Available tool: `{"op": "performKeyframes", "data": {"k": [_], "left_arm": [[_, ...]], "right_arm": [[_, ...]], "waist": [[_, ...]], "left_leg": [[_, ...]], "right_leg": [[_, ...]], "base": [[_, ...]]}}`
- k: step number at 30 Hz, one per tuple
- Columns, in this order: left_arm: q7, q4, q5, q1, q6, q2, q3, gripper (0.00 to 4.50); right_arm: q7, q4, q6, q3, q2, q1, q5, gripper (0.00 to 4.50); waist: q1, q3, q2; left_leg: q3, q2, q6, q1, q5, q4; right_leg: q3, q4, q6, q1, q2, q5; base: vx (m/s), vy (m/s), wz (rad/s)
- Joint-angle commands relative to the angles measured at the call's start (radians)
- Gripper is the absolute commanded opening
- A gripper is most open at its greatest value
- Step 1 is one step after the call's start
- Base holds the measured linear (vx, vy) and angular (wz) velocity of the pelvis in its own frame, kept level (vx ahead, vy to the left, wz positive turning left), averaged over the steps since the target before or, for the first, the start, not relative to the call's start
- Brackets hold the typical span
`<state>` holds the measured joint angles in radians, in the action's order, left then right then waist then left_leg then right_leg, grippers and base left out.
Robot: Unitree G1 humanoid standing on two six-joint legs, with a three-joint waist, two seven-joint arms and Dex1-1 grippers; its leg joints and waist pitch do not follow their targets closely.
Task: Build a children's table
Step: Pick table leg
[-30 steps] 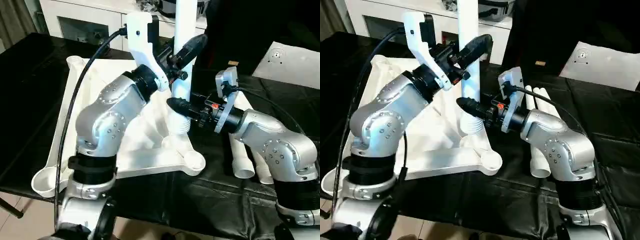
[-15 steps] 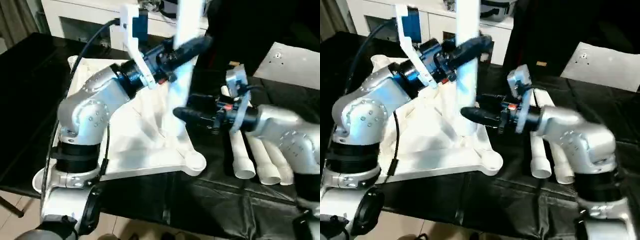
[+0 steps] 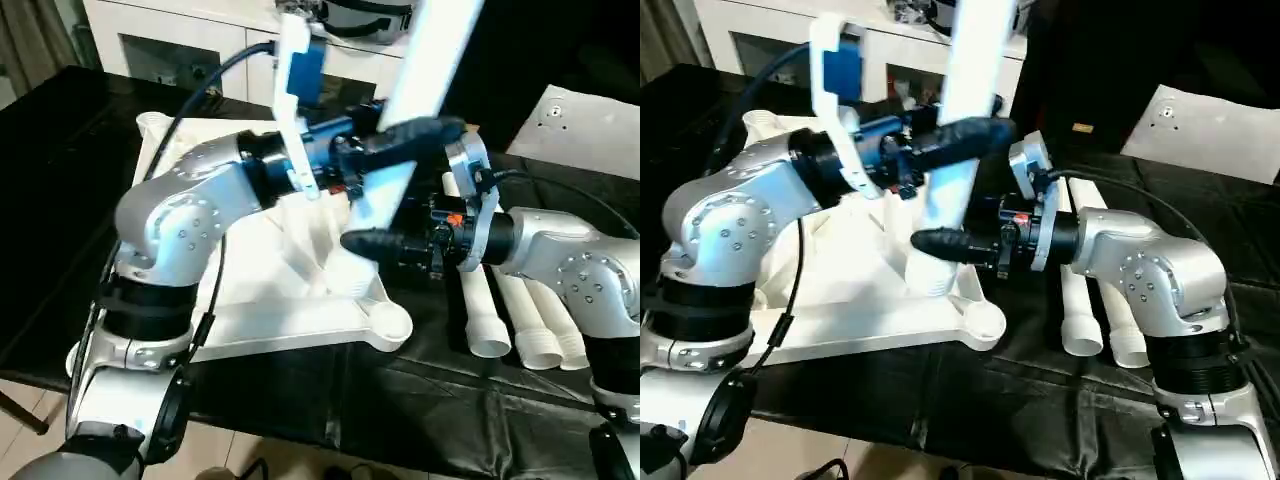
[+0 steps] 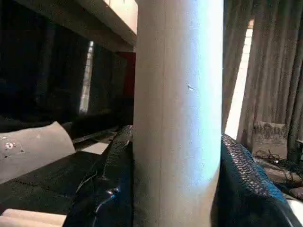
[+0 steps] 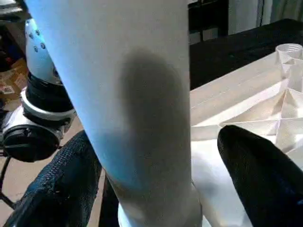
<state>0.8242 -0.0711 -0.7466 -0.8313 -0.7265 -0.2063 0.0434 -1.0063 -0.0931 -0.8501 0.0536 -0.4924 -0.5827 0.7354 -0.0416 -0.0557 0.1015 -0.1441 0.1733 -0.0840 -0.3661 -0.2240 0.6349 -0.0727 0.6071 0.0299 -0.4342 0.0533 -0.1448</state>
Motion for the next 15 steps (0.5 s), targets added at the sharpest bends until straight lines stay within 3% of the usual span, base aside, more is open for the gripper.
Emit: {"op": "performKeyframes", "data": {"k": [1,12,15], "left_arm": [[0.012,-0.007,0.003,-0.025,-0.002,0.005,0.023,1.8],[0.028,-0.005,0.011,-0.022,-0.004,-0.001,0.037,1.8],[0.027,0.001,0.017,-0.024,-0.001,-0.002,0.04,1.8]], "right_arm": [[-0.013,-0.003,0.008,0.011,-0.009,0.007,-0.002,3.8],[-0.051,0.007,0.047,0.052,-0.021,0.021,-0.047,3.0],[-0.06,0.008,0.065,0.072,-0.03,0.026,-0.067,2.6]], "waist": [[-0.004,0.074,-0.007],[-0.007,0.074,-0.009],[-0.007,0.075,-0.01]], "left_leg": [[-0.003,0.039,0.041,-0.007,-0.022,-0.067],[-0.001,0.04,0.032,-0.006,-0.031,-0.068],[-0.001,0.039,0.033,-0.007,-0.028,-0.067]], "right_leg": [[0.044,-0.074,0.103,0.083,0.069,-0.335],[0.043,-0.074,0.101,0.084,0.069,-0.341],[0.044,-0.074,0.103,0.085,0.07,-0.332]], "base": [[0.0,0.0,0.0],[0.0,0.0,0.0],[0.0,0.0,0.0]]}}
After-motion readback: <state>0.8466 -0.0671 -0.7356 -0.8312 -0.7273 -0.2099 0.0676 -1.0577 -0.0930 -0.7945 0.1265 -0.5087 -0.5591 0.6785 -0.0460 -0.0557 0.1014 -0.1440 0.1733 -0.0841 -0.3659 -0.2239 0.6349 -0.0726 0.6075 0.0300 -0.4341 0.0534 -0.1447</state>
